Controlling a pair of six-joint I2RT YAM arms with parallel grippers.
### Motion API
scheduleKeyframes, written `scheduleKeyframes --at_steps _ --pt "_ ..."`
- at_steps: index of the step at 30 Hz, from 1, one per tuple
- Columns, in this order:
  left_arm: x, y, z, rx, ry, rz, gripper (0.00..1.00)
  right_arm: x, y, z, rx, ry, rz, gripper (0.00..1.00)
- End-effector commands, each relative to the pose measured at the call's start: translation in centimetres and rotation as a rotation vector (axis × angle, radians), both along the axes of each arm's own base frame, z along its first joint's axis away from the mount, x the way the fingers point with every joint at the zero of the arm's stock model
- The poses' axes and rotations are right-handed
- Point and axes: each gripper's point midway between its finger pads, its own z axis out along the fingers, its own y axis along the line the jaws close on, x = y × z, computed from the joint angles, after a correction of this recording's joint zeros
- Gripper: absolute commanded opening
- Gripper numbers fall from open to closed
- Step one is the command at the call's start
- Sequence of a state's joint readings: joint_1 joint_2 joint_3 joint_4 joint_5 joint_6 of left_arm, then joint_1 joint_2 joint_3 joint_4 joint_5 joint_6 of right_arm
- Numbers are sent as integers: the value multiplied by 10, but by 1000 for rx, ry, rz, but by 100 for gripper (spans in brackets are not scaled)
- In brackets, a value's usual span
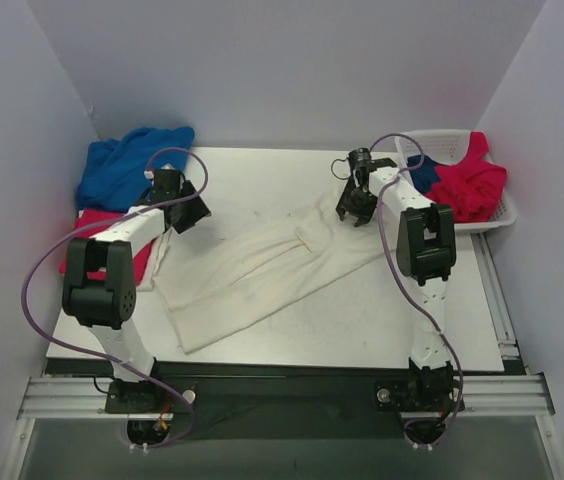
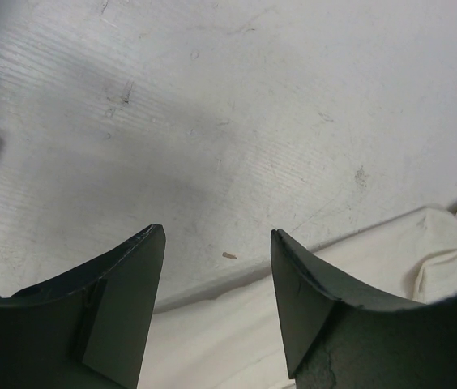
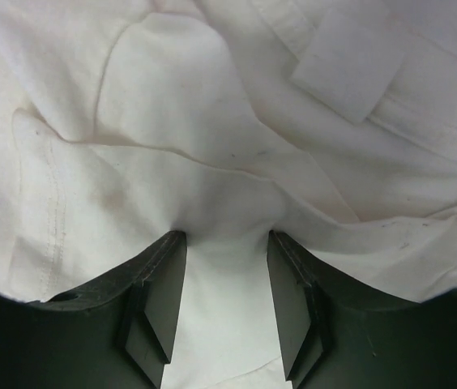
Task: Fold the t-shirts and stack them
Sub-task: Rotate the tshirt 90 degrees
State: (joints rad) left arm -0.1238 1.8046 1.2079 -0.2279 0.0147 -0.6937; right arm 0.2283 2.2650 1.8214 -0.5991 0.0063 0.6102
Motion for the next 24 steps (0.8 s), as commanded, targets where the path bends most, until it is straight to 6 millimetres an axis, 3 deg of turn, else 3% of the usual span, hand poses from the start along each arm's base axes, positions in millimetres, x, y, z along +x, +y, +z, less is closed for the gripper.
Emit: scheduleKeyframes --at_steps 1,2,4,10,12,13,14,16,19,20,21,22,23,24 --pt "6 -6 34 -12 -91 -30 65 15 26 -6 81 25 28 44" --pt "5 -7 33 -12 -88 -34 65 34 33 10 101 -32 41 45" --pt "4 -12 33 -16 -92 -49 66 48 37 5 108 -48 62 45" --pt "10 -50 30 -84 -131 -224 65 102 71 32 229 -228 207 46" --pt "12 -79 38 -134 -172 -359 65 109 76 47 257 -290 264 47" --pt "13 -88 32 -147 -166 -401 65 121 80 59 269 -360 283 48" --pt "9 -108 34 -165 -180 -486 65 125 80 67 277 -391 293 49" --pt "16 -130 39 -158 -215 -552 65 135 75 94 281 -474 304 49" --pt "21 -172 47 -88 -287 -667 66 139 66 141 276 -576 291 49" --pt "26 -180 49 -58 -305 -682 67 134 56 139 261 -567 270 49" --pt "21 -198 47 -57 -299 -716 67 128 52 166 264 -611 264 49" --pt "23 -206 32 -46 -271 -728 67 126 48 177 265 -638 257 49" --pt "35 -215 44 -21 -305 -725 67 115 40 166 249 -605 237 49" --pt "34 -221 37 -11 -282 -740 67 106 36 192 244 -647 236 49"
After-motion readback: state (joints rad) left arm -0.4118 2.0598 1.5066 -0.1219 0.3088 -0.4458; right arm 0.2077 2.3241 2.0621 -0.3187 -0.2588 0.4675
